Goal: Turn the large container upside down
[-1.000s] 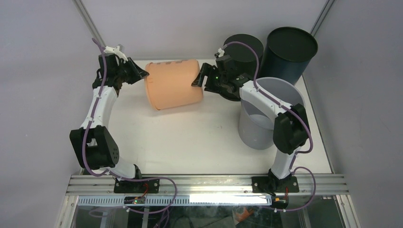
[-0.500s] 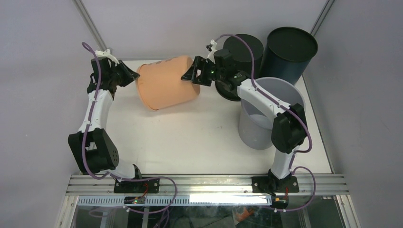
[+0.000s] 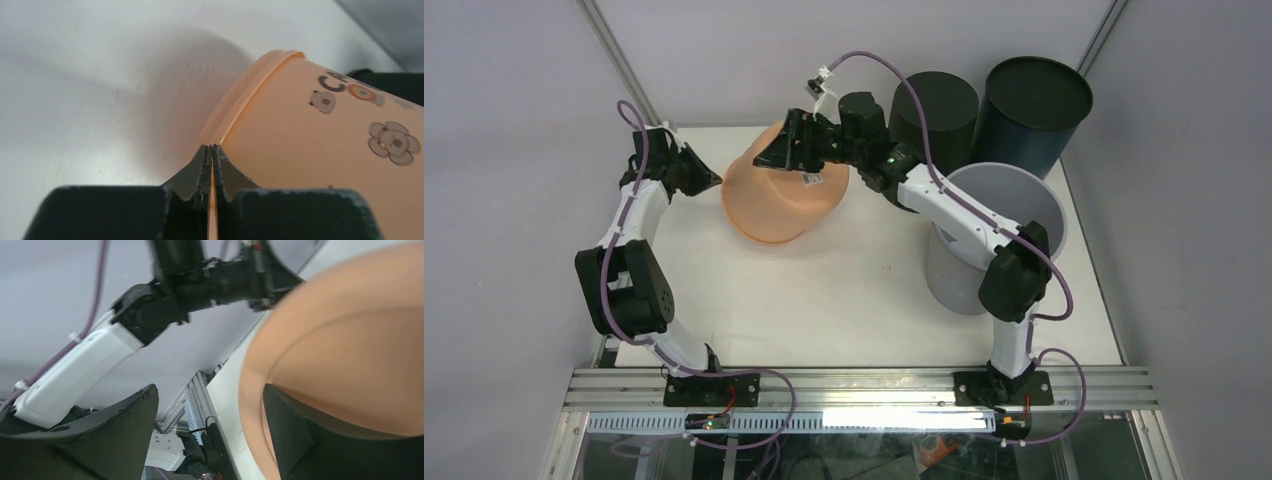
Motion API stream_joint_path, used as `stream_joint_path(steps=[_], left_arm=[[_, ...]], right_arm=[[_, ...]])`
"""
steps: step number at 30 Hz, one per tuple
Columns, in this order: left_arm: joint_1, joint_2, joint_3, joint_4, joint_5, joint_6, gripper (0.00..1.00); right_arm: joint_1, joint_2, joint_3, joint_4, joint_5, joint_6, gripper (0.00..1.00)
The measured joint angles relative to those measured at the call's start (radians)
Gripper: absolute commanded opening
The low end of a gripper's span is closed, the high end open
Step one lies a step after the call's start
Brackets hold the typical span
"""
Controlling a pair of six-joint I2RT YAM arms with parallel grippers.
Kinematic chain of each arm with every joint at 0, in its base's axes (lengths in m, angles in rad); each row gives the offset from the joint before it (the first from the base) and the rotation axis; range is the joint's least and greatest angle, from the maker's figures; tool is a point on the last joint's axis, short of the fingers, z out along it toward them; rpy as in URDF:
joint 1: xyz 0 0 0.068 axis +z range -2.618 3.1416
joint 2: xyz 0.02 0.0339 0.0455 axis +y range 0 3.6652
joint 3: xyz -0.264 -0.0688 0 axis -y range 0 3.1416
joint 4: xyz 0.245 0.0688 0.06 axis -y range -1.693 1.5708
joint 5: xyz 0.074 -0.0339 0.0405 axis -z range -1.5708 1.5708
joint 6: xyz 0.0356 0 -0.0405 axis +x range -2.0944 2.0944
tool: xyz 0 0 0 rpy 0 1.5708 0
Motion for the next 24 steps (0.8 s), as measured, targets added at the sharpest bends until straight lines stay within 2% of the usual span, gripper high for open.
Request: stream_joint_path(steps=[5,10,11,13,14,18,20,24], left_arm=[[-0.021,0.083,0.000,-0.046,0.075,-0.034,0.00],[-0.027,0.106,0.014,-0.068,0.085,-0.047,0.02],[-0.027,0.106,0.020,-0.069,0.085,-0.048,0.09],[-0.027,0.106,0.040,-0.070,0.085,-0.050,0.36],[-0.027,0.106,0.049,-0.070,0.085,-0.047,0.45],[-0.027,0.106,0.122,-0.097,0.075,-0.051,0.53],[-0.027,0.105,0.175,-0.116,0.067,-0.048,0.54],[-0.029,0.050,0.261,-0.146,0.033,-0.037,0.54]], right_arm=[[0.047,0.109,0.143,-0.023,-0.036,-0.001,0.80],[0.043,0.192,0.228,-0.097,-0.039,-0.007,0.81],[0.042,0.203,0.252,-0.123,-0.038,-0.016,0.81],[0.039,0.234,0.345,-0.208,-0.032,-0.050,0.82],[0.038,0.245,0.389,-0.245,-0.025,-0.069,0.82],[0.035,0.224,0.529,-0.391,0.046,-0.179,0.82],[0.032,0.148,0.477,-0.420,0.087,-0.222,0.82],[0.019,-0.150,0.134,-0.446,0.176,-0.299,0.82]])
